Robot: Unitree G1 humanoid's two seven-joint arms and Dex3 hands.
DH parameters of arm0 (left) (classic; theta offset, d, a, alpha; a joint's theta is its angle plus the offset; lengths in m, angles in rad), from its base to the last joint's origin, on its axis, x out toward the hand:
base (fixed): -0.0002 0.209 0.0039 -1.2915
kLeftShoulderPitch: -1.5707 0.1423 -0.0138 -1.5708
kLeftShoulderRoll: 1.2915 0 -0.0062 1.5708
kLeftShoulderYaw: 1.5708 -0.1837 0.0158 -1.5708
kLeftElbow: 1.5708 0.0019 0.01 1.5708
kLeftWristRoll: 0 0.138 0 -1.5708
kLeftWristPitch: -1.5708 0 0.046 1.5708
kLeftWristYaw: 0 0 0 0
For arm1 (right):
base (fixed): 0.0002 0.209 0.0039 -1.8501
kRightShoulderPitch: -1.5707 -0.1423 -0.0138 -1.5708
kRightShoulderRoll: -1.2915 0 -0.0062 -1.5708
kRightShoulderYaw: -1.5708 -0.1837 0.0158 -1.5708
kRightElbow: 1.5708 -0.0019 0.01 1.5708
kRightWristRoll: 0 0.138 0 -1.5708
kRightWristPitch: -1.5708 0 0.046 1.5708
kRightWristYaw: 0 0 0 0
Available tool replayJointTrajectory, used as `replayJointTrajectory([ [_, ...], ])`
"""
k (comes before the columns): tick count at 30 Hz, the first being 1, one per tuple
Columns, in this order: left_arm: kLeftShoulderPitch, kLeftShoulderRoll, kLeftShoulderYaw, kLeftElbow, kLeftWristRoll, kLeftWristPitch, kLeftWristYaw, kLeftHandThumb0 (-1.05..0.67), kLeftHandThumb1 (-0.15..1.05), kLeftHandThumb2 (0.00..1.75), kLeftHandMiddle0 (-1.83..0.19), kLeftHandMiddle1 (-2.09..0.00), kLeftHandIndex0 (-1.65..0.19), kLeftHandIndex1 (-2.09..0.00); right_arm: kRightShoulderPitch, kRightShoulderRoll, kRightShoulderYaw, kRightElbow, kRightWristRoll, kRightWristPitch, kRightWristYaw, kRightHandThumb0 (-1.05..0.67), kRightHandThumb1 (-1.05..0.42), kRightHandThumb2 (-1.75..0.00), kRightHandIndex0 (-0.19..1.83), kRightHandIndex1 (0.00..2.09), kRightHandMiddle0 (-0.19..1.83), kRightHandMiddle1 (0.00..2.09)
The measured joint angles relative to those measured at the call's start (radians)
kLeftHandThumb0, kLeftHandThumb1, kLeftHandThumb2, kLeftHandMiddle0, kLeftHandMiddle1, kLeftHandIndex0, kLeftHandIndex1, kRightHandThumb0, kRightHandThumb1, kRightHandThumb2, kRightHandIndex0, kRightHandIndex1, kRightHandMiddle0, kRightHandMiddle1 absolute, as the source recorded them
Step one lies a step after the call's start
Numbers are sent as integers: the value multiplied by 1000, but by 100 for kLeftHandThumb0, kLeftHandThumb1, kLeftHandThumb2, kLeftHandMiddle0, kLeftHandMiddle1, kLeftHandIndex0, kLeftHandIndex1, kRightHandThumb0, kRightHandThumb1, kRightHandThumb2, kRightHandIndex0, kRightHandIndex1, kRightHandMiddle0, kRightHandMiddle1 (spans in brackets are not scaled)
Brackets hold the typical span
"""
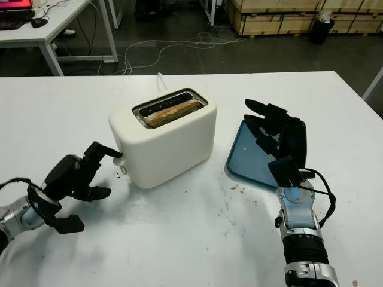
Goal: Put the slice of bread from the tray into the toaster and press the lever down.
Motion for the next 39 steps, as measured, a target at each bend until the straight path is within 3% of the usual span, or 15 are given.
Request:
replayJointTrajectory([
  [3, -24, 0, -29, 12, 1, 10, -1, -105, 92, 76, -157, -174, -154, -154, 0, 0, 0, 0, 0, 0, 0, -46, -92, -16, 107, 0, 95, 0],
  [5, -46, 0, -53, 23, 4, 18, -1, -105, 92, 80, -157, -175, -156, -168, 0, 0, 0, 0, 0, 0, 0, -46, -92, -16, 107, 0, 95, 0],
  [10, -107, 2, -110, 55, 19, 38, -1, -105, 92, 80, -157, -175, -154, -173, 1, 0, 0, 0, 0, 0, 0, -46, -92, -15, 107, 0, 95, 0],
  [14, -113, 3, -121, 64, 16, 38, -1, -105, 92, 74, -157, -175, -143, -168, 1, 0, 0, 0, 0, 0, 0, -46, -92, -15, 107, 0, 95, 0],
  [16, -114, 2, -123, 68, 14, 38, -1, -105, 92, 75, -157, -175, -119, -163, 1, 0, 0, 0, 0, 0, 0, -46, -92, -15, 107, 0, 95, 0],
  [17, -114, 2, -123, 68, 14, 38, -1, -105, 92, 75, -157, -175, -116, -164, 1, 0, 0, 0, 0, 0, 0, -46, -92, -15, 107, 0, 95, 0],
  [21, -114, 2, -125, 67, 13, 39, -1, -105, 92, 79, -157, -175, -135, -172, 1, 0, 0, 0, 0, 0, 0, -45, -92, -15, 106, 0, 95, 0],
  [26, -111, 6, -126, 56, 2, 41, -2, -105, 92, 84, -155, -174, -112, -170, 1, 0, 0, 0, 0, 0, 0, -45, -92, -14, 106, 0, 95, 0],
  [28, -111, 7, -126, 51, -1, 41, -4, -105, 92, 82, -156, -174, -119, -174, 1, 0, 0, 0, 0, 0, 0, -45, -92, -14, 106, 0, 95, 0],
  [34, -105, 1, -126, 48, -9, 47, -4, -105, 92, 86, -151, -175, -108, -174, 1, 0, 1, 0, 1, 0, 1, -43, -92, -15, 106, 0, 95, 0],
  [39, -83, -25, -93, 40, -25, 66, -3, -105, 92, 88, -153, -175, -113, -174, 4, 0, 1, 0, 2, 0, 2, -43, -92, -15, 107, 1, 94, 0],
])
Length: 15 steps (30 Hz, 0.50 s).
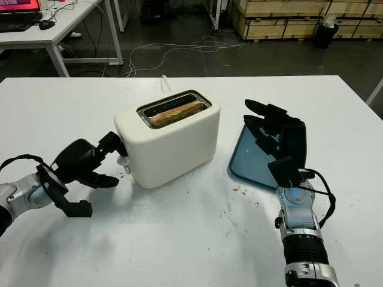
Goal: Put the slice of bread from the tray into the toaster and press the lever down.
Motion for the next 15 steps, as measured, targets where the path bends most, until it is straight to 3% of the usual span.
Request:
replayJointTrajectory([
  [2, 13, -19, 33, 4, -23, -5, 9, -105, 92, 87, -141, -175, -77, -174, 1, 0, 0, 0, 0, 0, 2, -43, -92, -15, 106, 0, 95, 0],
  [5, 30, -38, 81, 5, -30, -18, 46, -105, 92, 87, -126, -175, -49, -175, 2, 0, 0, 0, 0, 0, 1, -44, -92, -15, 105, 0, 95, 0],
  [15, 51, -79, 192, -5, -43, -52, 88, -105, 92, 83, -120, -175, -41, -175, 2, 1, 0, 0, 1, 0, 2, -44, -92, -15, 105, 0, 94, 0],
])
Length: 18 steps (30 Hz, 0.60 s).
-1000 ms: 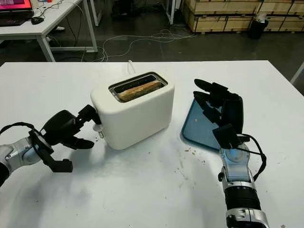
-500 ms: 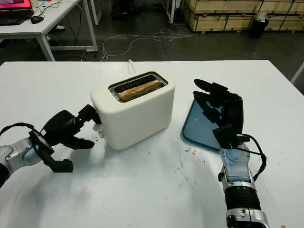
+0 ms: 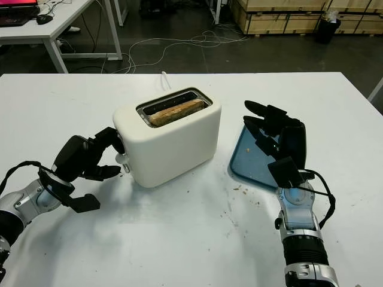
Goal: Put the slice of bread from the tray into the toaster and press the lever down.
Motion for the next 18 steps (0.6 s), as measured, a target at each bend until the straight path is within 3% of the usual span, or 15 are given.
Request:
replayJointTrajectory([
  [7, 19, -8, 75, -49, -28, -13, -13, -105, 92, 82, -126, -175, -39, -175, 0, 1, 0, 0, 1, 0, 6, -43, -92, -15, 106, 1, 93, 0],
  [18, 48, -34, 218, -101, -136, -108, -15, -105, 92, 78, -106, -175, -31, -162, 0, 8, 1, 0, 2, 0, 8, -45, -92, -15, 107, 1, 93, 0],
])
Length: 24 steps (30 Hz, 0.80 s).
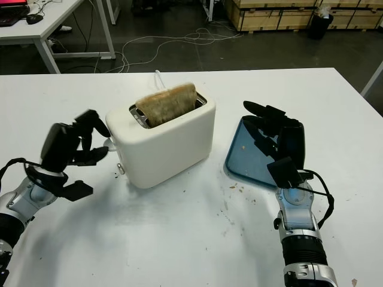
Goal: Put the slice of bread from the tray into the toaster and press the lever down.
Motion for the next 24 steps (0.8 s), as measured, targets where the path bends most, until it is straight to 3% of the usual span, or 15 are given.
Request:
replayJointTrajectory([
  [8, 5, -1, 22, -1, 14, -62, -6, -101, 92, 76, -89, -175, -29, -145, 0, 0, 0, 2, 0, 0, 0, -44, -92, -15, 106, 0, 94, 0],
  [15, 16, 5, 40, -34, 163, -112, 119, -94, 92, 75, -63, -175, -20, -122, 0, 0, 0, 2, -1, 0, 0, -42, -92, -15, 105, 0, 93, 0],
  [18, 20, 12, 39, -34, 174, -136, 126, -97, 92, 75, -72, -175, -28, -120, 0, 0, 0, 2, -1, 0, 0, -42, -92, -15, 105, 0, 93, 0],
  [24, 25, 35, 27, -13, 117, -169, 1, -101, 92, 76, -89, -175, -32, -126, 0, 1, 0, 2, 0, 1, 0, -42, -92, -15, 104, 0, 93, 0],
])
